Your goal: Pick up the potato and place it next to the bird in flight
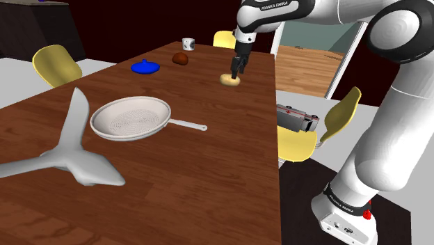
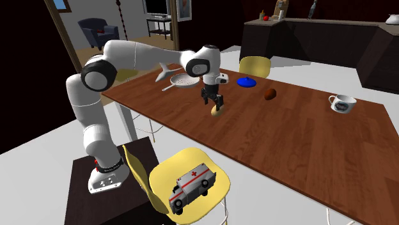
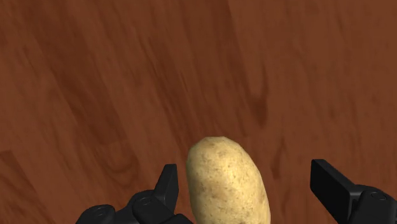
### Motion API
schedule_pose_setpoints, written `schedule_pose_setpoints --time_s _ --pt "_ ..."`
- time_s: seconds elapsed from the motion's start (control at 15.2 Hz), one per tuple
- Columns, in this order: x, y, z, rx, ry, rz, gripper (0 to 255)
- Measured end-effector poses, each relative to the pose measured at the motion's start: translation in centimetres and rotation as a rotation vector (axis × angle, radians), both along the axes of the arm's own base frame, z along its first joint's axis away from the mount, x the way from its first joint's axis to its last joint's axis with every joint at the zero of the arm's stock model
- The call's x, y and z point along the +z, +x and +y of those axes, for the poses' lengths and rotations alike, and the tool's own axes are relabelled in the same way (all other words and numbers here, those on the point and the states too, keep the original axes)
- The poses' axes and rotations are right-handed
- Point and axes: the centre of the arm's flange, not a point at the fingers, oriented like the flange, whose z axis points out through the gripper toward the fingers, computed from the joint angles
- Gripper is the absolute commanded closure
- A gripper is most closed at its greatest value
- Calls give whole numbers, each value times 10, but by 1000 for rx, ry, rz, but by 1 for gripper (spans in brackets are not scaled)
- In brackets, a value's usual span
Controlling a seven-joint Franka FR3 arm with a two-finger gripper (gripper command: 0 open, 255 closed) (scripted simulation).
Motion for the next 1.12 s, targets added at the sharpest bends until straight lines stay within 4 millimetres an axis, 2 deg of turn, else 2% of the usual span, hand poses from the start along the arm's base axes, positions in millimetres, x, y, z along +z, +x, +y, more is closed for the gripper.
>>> schedule_pose_setpoints --time_s 0.07,0.26,0.59,0.99,1.06,1.12 --pt "0 11 -1 5 -1 -6 0" --pt "-11 19 -3 10 -2 -12 0" --pt "-35 24 -3 11 -2 -13 0" --pt "-39 24 -4 11 -2 -13 0" --pt "-39 24 -4 11 -2 -13 255" --pt "-38 24 -4 11 -2 -14 255"
